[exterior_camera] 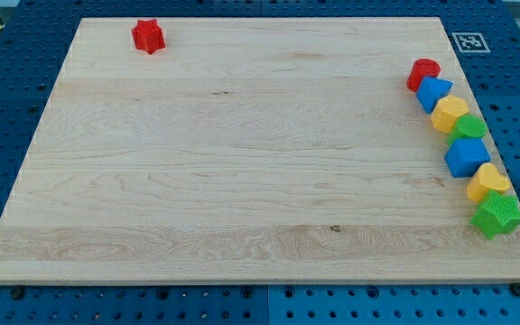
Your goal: Separate the blue cube from a group of blocks which are in a line
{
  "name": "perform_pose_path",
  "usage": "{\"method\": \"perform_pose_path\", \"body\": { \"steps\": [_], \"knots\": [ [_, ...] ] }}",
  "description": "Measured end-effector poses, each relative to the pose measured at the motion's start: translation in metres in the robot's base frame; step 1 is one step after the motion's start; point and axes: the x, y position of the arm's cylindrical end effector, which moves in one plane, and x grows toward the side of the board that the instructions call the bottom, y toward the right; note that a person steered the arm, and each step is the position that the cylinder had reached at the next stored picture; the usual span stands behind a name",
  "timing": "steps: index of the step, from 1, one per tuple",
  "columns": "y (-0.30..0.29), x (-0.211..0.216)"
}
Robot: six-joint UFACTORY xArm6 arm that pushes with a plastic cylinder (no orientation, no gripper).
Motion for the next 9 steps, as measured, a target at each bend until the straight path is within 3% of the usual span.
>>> {"method": "perform_pose_path", "body": {
  "steps": [9],
  "knots": [
    [-0.116,0.0]
  ]
}}
